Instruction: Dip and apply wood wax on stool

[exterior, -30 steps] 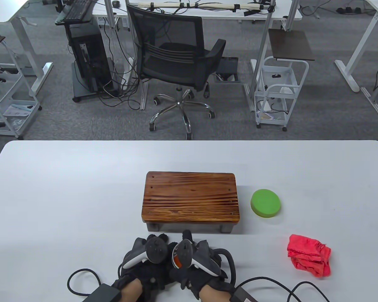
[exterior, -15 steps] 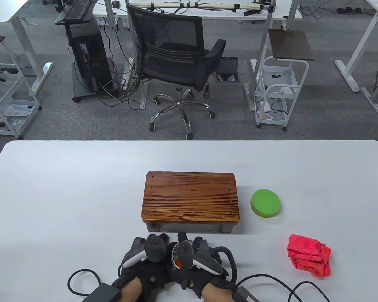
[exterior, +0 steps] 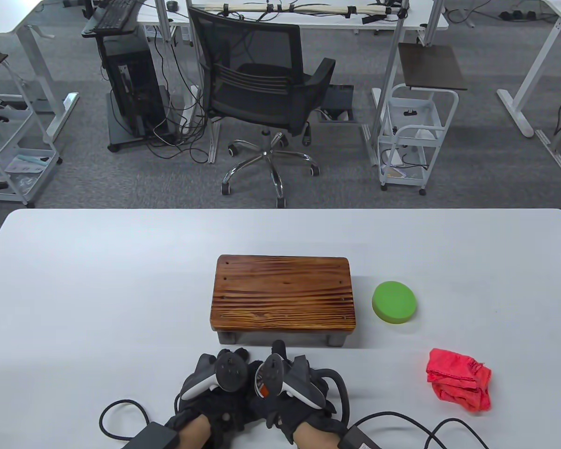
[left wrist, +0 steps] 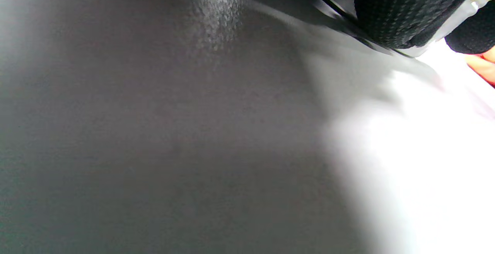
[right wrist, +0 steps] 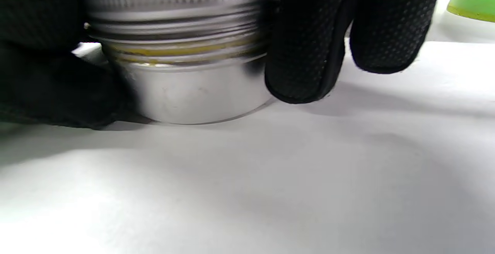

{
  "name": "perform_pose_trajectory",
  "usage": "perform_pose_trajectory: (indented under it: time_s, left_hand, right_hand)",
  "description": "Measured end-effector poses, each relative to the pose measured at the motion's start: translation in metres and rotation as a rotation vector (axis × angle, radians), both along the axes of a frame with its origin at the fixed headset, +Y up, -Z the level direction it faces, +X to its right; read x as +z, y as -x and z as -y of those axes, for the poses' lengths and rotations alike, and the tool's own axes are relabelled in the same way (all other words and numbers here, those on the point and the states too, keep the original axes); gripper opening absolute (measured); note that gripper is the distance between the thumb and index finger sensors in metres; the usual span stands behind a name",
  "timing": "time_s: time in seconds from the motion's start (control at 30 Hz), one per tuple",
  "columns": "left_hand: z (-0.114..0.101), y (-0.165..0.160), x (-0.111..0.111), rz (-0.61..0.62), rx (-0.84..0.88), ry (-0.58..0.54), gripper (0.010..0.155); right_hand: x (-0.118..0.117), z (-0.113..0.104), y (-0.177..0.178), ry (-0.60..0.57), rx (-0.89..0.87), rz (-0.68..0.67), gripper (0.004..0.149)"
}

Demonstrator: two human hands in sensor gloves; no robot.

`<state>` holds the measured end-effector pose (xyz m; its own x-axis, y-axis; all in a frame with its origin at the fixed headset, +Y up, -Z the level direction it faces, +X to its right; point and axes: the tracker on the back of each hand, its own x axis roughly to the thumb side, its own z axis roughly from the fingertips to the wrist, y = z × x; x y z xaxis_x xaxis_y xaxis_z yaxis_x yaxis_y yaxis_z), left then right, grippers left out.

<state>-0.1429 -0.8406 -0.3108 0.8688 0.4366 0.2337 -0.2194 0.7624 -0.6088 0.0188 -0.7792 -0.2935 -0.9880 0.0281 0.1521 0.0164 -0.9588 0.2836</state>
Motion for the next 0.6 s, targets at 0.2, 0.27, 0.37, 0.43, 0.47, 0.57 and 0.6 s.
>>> perform_pose_trajectory:
  time_s: [0.2, 0.27, 0.37, 0.43, 0.47, 0.57, 0.6]
  left_hand:
    - [0.0002, -0.0004, -0.0005, -0.006, 0.014, 0.004, 0.086]
    - [0.0003, -0.0004, -0.0007, -0.006, 0.015, 0.004, 0.086]
    - [0.0003, -0.0001, -0.0008, -0.007, 0.016, 0.006, 0.086]
    - [0.0002, -0.0001, -0.0007, -0.006, 0.013, 0.004, 0.086]
    - [0.0002, 0.0001, -0.0008, -0.005, 0.011, 0.003, 0.086]
    - [0.0, 0.0005, -0.0007, 0.0, 0.005, 0.003, 0.086]
    - [0.0, 0.0005, -0.0008, -0.001, 0.005, 0.003, 0.086]
  right_hand:
    - [-0.0024, 0.0015, -0.0038, 0.008, -0.036, -0.04, 0.094]
    - [-0.0034, 0.0016, -0.0047, 0.021, -0.042, -0.047, 0.092]
    - [-0.0049, 0.0027, -0.007, 0.019, -0.062, -0.061, 0.091]
    - [-0.0047, 0.0027, -0.0066, 0.032, -0.048, -0.068, 0.091]
    - [-0.0046, 0.0026, -0.0066, 0.028, -0.046, -0.071, 0.092]
    - [-0.0048, 0.0033, -0.0071, 0.023, -0.057, -0.07, 0.093]
    - [-0.0048, 0.0033, -0.0073, 0.019, -0.059, -0.071, 0.093]
